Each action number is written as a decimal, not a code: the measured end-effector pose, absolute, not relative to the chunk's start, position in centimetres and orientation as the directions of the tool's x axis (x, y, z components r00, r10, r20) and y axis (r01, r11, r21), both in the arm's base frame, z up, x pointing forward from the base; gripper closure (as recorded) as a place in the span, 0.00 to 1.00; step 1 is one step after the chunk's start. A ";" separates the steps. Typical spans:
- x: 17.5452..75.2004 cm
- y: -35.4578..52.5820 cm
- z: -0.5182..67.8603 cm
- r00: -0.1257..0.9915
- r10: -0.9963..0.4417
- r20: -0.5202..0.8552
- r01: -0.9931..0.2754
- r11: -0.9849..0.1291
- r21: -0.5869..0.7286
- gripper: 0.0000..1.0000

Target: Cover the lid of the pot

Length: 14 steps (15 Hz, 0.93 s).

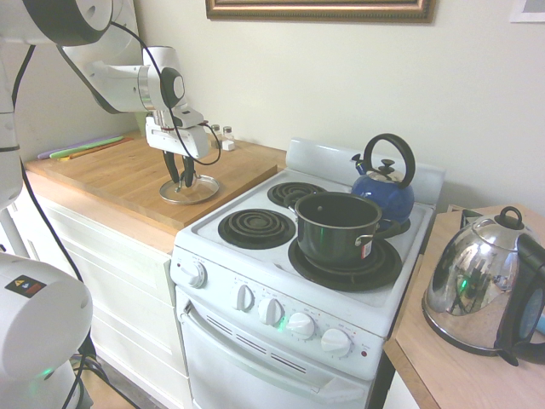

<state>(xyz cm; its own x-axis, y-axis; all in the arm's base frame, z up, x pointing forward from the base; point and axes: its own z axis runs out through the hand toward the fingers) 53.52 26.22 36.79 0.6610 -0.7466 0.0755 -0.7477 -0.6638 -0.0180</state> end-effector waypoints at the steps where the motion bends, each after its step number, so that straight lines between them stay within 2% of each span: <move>1: 53.5 26.2 36.8 0.661 -0.747 0.076 -0.748 -0.663 -0.019 1.00; 9: 53.6 25.7 37.3 0.653 -0.753 0.079 -0.754 -0.657 -0.025 1.00; 14: 51.8 22.1 43.5 0.624 -0.773 0.115 -0.769 -0.634 -0.087 1.00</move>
